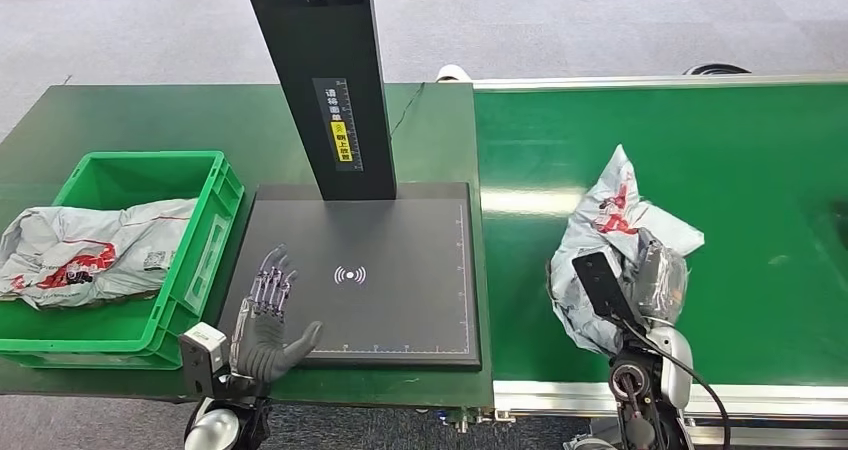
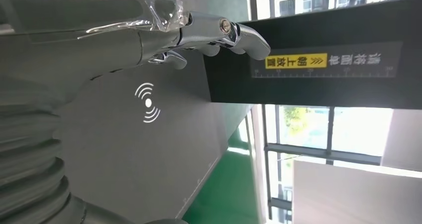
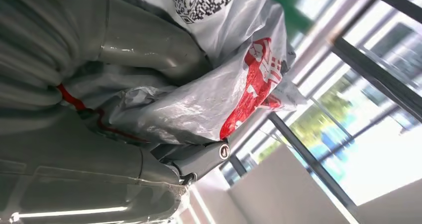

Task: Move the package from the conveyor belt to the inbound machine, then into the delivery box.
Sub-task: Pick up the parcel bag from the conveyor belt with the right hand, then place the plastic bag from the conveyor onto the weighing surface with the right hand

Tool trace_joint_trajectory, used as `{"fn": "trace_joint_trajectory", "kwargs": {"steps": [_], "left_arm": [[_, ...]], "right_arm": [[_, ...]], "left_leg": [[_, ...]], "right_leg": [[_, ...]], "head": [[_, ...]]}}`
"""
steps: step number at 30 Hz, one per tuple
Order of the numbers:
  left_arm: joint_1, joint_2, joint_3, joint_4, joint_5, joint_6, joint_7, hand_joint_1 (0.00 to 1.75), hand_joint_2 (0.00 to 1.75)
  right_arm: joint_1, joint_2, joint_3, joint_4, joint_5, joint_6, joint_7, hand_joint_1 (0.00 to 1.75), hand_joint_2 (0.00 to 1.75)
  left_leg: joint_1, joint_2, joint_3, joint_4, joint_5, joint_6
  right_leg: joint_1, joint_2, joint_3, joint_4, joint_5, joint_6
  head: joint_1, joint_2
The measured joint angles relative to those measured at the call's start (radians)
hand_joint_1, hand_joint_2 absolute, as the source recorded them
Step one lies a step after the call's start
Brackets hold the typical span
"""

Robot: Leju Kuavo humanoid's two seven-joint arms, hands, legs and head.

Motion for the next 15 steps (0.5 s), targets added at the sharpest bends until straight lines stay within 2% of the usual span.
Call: {"fn": "trace_joint_trajectory", "kwargs": {"steps": [3,7,15], "left_arm": [[-0.003,-0.002,0.001,0.000,0.001,0.060,-0.028,0.00,1.75],[-0.017,-0.006,0.003,0.000,0.022,0.135,-0.057,0.00,1.75],[-0.046,-0.006,-0.005,0.000,0.088,0.171,-0.076,0.00,1.75]], "right_arm": [[0.017,0.013,-0.001,-0.052,-0.073,-0.016,-0.069,1.75,1.75],[0.026,0.022,0.037,-0.096,-0.105,0.021,-0.123,1.75,1.75],[-0.037,0.028,0.250,-0.045,-0.014,0.145,-0.105,1.75,1.75]], "left_leg": [[0.000,0.000,0.000,0.000,0.000,0.000],[0.000,0.000,0.000,0.000,0.000,0.000],[0.000,0.000,0.000,0.000,0.000,0.000]], "right_leg": [[0.000,0.000,0.000,0.000,0.000,0.000],[0.000,0.000,0.000,0.000,0.000,0.000],[0.001,0.000,0.000,0.000,0.000,0.000]], "head": [[0.000,0.000],[0.000,0.000],[0.000,0.000]]}}
